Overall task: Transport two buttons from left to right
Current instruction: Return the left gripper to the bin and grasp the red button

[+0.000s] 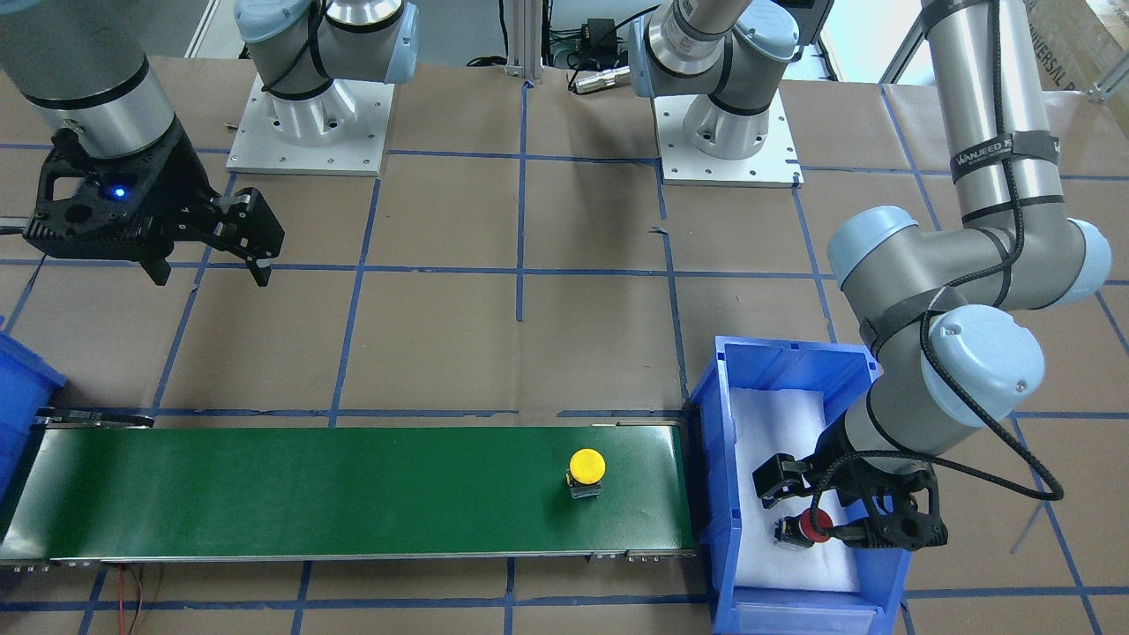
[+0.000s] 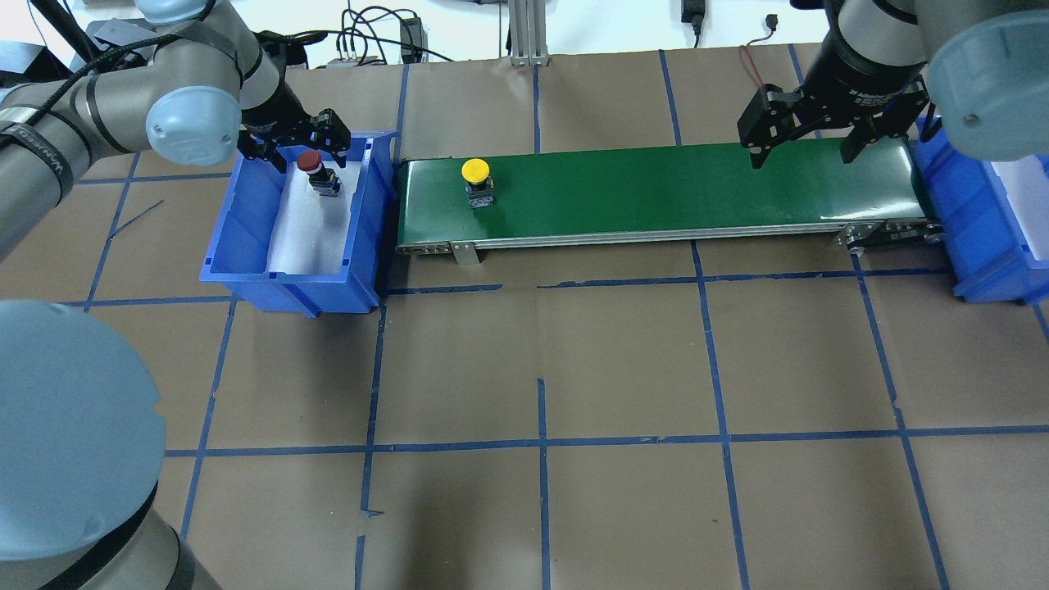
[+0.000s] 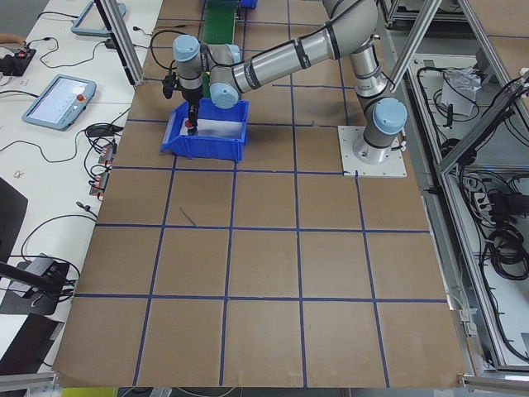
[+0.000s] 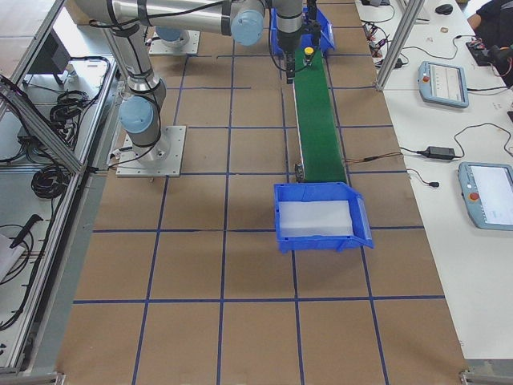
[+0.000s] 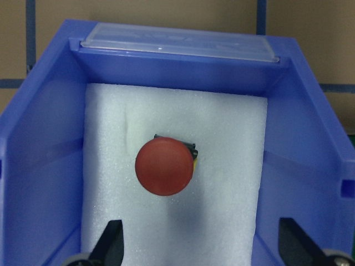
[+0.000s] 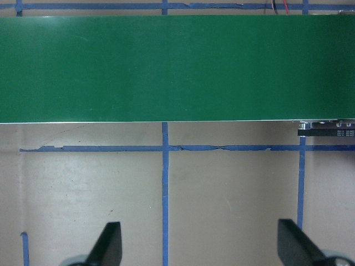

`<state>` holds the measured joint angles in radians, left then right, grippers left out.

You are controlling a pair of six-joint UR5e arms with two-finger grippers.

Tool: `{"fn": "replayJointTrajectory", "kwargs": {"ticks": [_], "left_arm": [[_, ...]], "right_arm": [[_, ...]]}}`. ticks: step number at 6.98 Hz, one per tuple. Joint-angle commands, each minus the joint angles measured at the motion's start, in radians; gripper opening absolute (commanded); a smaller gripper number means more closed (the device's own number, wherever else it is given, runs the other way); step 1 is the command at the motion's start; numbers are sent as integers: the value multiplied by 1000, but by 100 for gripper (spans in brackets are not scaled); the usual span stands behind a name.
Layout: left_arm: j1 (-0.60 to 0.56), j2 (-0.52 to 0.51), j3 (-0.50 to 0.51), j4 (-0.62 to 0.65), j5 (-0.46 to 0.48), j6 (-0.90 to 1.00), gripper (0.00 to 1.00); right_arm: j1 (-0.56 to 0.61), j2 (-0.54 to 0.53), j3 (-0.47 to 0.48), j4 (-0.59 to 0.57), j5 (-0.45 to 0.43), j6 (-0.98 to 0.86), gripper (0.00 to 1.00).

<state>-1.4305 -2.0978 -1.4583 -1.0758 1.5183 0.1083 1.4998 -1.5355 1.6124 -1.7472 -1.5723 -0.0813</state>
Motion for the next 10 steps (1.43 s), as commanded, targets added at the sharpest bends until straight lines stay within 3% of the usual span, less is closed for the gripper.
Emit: {"fn": "replayJointTrajectory", "kwargs": {"ticks": [1,4,6,7,8,10], "left_arm": [[34,-30,9,39,-4,1,96],[36,-50,10,69,-15,-6,95],[36,-57,12,73,-17,-12,86],[36,-57,12,73,-23,-13,60],[36,-57,12,73,-51,-15,46],[36,-44,13,73,-53,-19,34]], "right_arm": [[0,0,0,0,0,0,100],[0,0,0,0,0,0,100],[0,0,0,0,0,0,100],[0,0,0,0,0,0,100],[0,0,0,0,0,0,100],[0,0,0,0,0,0,100]]}}
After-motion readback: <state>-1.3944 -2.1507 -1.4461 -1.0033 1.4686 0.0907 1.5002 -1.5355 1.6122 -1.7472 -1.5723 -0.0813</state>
